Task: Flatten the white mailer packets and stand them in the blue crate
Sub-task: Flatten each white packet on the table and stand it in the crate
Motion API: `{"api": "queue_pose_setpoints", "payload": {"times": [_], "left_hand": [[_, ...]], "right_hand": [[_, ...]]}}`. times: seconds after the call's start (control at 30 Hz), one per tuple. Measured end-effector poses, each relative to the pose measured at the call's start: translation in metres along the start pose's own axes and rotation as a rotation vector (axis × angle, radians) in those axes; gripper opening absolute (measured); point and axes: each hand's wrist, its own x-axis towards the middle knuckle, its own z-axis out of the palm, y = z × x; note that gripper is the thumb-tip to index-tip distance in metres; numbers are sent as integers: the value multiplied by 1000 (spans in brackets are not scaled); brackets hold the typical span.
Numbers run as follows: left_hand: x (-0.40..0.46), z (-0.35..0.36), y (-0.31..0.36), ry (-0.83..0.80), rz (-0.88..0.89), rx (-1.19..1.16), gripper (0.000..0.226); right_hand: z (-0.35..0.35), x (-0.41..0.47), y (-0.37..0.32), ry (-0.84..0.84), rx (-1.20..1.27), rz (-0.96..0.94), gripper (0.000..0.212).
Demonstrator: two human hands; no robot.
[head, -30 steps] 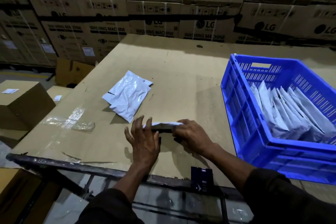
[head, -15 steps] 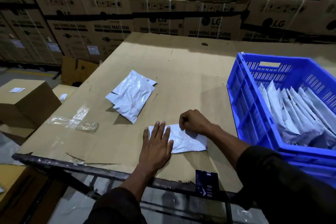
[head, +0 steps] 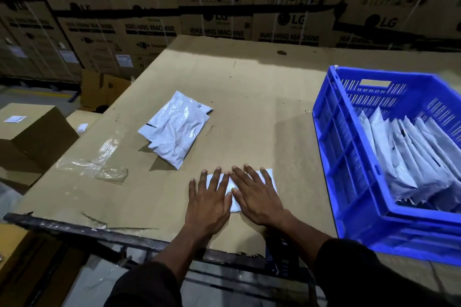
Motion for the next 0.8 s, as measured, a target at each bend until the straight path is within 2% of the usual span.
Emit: {"api": "queue_pose_setpoints", "payload": {"times": [0.27, 0.43, 0.6, 0.8], "left_hand": [[4, 5, 0, 1, 10, -19, 58], [1, 2, 2, -32, -8, -19, 60], [-2, -3, 3, -22, -11, -23, 63], [-7, -4, 4, -19, 36, -49, 60]], "right_hand": [[-2, 2, 2, -60, 25, 49, 55], [-7, 0, 11, -116, 61, -15, 69], [-11, -9, 19, -121, 11, 0, 58], [-6, -10, 16, -121, -34, 8, 56]]}}
